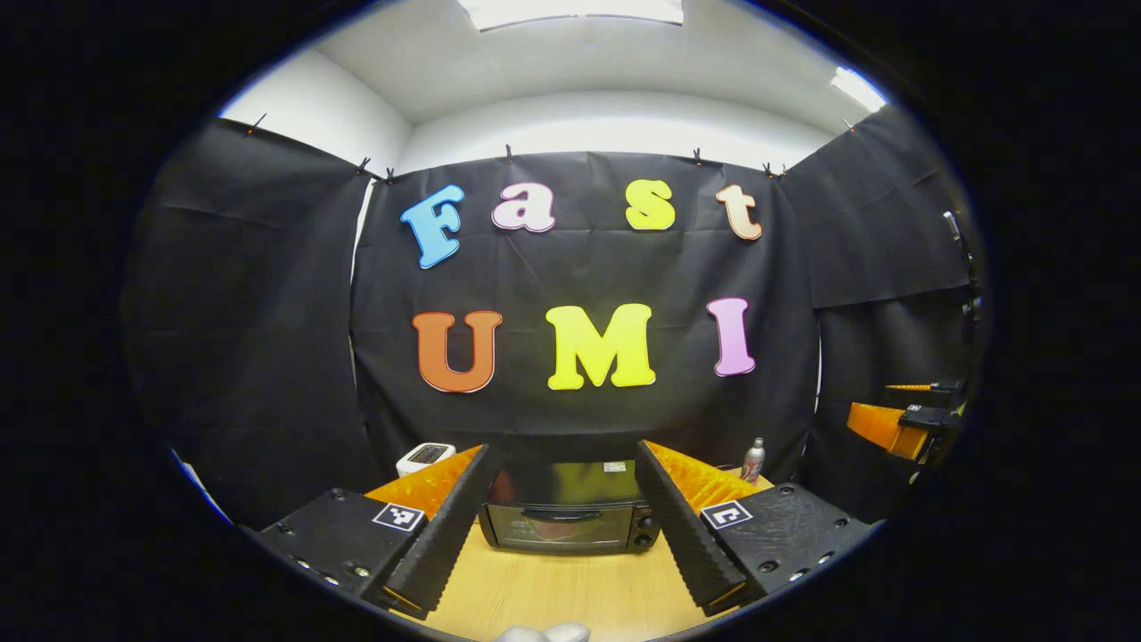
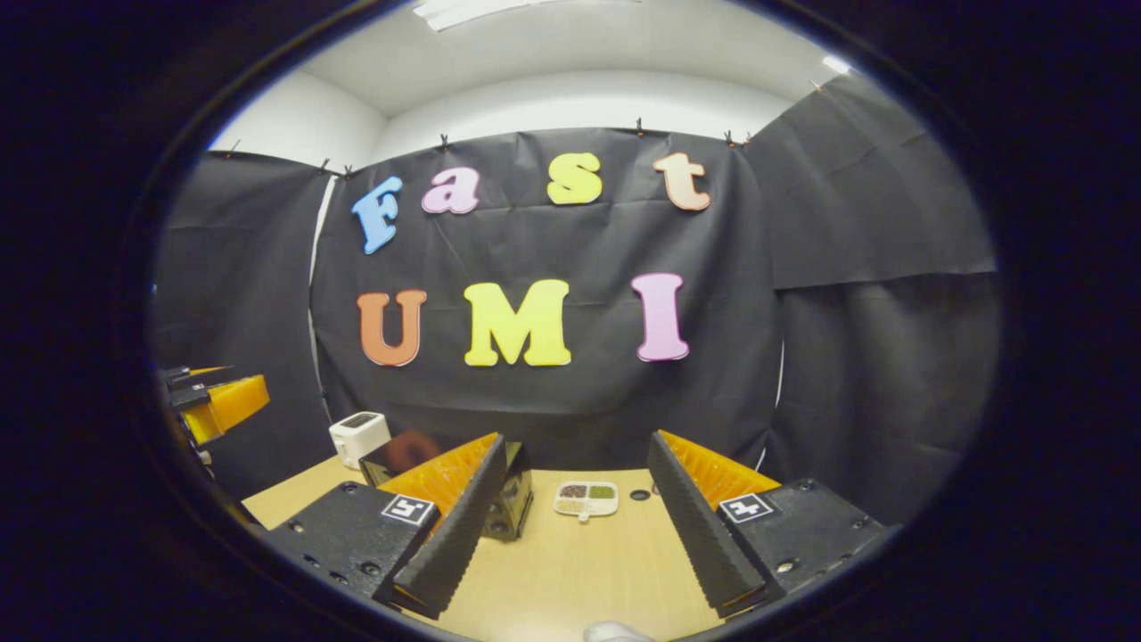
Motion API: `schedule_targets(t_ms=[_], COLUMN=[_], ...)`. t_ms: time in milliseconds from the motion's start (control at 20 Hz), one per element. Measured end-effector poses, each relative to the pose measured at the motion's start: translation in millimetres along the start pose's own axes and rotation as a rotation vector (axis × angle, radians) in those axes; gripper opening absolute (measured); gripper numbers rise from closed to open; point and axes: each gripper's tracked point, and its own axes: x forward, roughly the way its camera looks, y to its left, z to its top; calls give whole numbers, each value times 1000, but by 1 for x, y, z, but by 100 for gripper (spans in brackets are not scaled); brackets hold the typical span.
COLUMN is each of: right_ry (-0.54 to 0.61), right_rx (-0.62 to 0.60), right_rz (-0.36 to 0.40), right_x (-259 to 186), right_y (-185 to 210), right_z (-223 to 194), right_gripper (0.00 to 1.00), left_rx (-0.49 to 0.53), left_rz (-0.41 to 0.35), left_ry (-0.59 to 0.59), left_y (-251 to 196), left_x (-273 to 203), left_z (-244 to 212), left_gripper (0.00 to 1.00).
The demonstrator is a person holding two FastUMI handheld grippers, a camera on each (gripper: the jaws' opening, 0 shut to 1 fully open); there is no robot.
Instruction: Open the electric oven with the left hand, put the food in, and close the electric oven.
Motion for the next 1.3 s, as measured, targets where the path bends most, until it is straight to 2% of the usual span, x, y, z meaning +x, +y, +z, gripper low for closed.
schedule_targets(t_ms=[50,100,250,350,400,450,700,750,800,900,950,1000,1300], right_ry=[-5,-15,-19,-21,-18,-19,-25,-22,-25,-25,-22,-22,-21], right_rx=[4,10,14,16,11,7,3,5,6,6,4,5,1], right_rz=[-6,-12,-24,-27,-30,-29,-31,-36,-36,-39,-40,-37,-34], right_x=[-1,-3,-6,-6,-7,-7,-7,-6,-6,-5,-5,-5,-5], right_y=[-4,-7,-13,-13,-14,-13,-12,-14,-16,-16,-17,-17,-18], right_z=[2,6,8,9,9,8,8,8,9,9,9,10,8], right_gripper=[100,96,96,96,100,96,96,100,96,96,100,96,96], left_rx=[5,7,16,17,10,4,9,8,7,5,3,0,2], left_rz=[2,-6,-21,-31,-36,-40,-45,-46,-47,-45,-47,-50,-48], left_ry=[5,11,6,13,17,17,15,15,19,20,20,21,19], left_y=[-1,-5,-10,-15,-17,-18,-20,-19,-20,-20,-19,-21,-24], left_x=[0,1,1,1,2,3,4,4,5,6,5,5,6], left_z=[-1,-2,1,0,-1,-1,1,2,0,0,1,0,1], left_gripper=[97,97,97,97,97,97,97,97,97,97,97,97,97])
